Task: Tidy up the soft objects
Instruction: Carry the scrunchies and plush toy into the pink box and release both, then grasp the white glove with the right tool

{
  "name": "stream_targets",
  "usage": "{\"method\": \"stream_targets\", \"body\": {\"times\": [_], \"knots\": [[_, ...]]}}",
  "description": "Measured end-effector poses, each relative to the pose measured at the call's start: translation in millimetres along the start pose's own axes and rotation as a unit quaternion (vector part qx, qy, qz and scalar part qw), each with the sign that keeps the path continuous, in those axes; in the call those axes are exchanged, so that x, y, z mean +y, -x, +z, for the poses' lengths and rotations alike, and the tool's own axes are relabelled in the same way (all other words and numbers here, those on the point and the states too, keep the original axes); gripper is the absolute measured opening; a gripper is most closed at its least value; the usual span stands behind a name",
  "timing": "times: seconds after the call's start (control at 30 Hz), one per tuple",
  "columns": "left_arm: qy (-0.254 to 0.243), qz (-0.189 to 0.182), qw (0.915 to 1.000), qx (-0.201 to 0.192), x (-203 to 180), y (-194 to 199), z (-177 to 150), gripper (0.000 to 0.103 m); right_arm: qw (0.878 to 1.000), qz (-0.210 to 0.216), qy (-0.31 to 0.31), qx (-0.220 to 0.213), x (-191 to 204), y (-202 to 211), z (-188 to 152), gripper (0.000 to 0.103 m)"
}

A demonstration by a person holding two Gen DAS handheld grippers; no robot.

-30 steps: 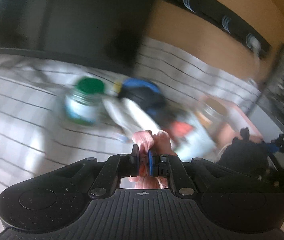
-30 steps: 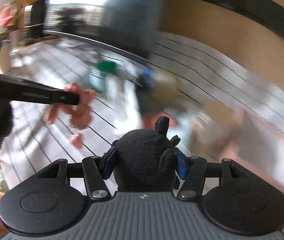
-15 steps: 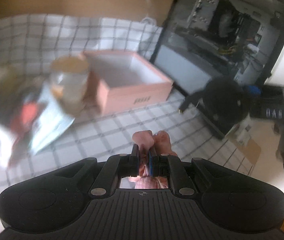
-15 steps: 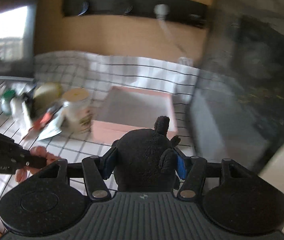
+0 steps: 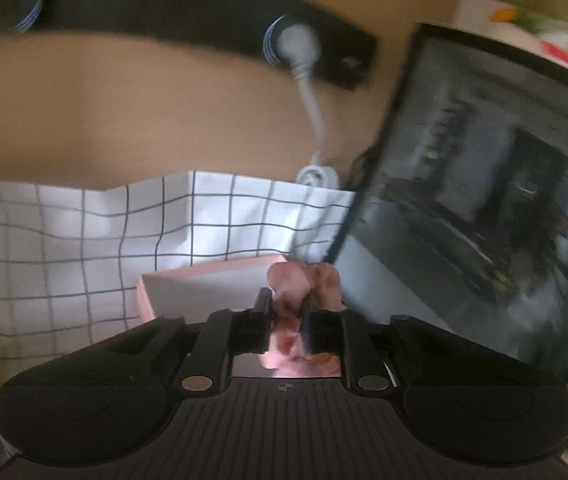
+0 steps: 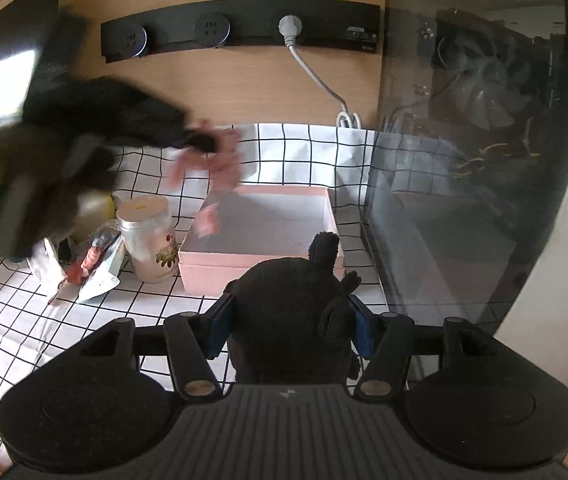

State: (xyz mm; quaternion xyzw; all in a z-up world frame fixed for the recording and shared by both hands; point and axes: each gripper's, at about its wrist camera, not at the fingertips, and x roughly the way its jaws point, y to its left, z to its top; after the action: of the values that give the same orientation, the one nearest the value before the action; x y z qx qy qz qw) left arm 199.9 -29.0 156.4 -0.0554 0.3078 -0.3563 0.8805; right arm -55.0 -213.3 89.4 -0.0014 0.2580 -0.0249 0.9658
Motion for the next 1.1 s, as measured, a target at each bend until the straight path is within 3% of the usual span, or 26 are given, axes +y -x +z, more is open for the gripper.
{"method": "stream_targets", "body": {"times": [0.07,0.2,0.3,0.43,0.57,0.67,0.8,0.97,1.03,1.1], "knots": [[0.036,0.023,0.9991,-0.006,9,-24,0,0.019,1.000,-0.003,-0.001,0.002,-1,-4,2,0.059],[0.031,0.039,0.9988,-0.002,16,-45,-11,0.019,1.000,-0.002,-0.014,-0.007,-10,-12,18,0.059],[0.038,0.036,0.9985,-0.016,24,-27,-19,0.019,0.999,0.009,-0.030,-0.023,-20,-27,46,0.059],[0.030,0.062,0.9976,0.010,23,14,-50,0.019,0.998,0.031,-0.036,-0.040,-26,-66,94,0.059],[0.016,0.087,0.9958,0.021,24,59,-101,0.019,0.998,0.045,-0.045,-0.004,-24,-141,128,0.059],[0.011,0.116,0.9918,0.053,29,83,-136,0.019,0.997,0.038,-0.049,0.055,-14,-202,128,0.059],[0.079,0.176,0.9794,0.059,60,117,-161,0.019,0.985,0.000,-0.019,0.171,5,-280,102,0.059],[0.190,0.281,0.9407,0.018,113,160,-171,0.019,0.987,-0.007,0.002,0.161,17,-281,91,0.062],[0.218,0.294,0.9306,0.011,130,167,-173,0.019,0.987,0.004,0.002,0.161,17,-275,91,0.064],[0.241,0.297,0.9239,0.004,144,168,-171,0.019,0.989,0.000,0.002,0.145,16,-260,89,0.076]]}}
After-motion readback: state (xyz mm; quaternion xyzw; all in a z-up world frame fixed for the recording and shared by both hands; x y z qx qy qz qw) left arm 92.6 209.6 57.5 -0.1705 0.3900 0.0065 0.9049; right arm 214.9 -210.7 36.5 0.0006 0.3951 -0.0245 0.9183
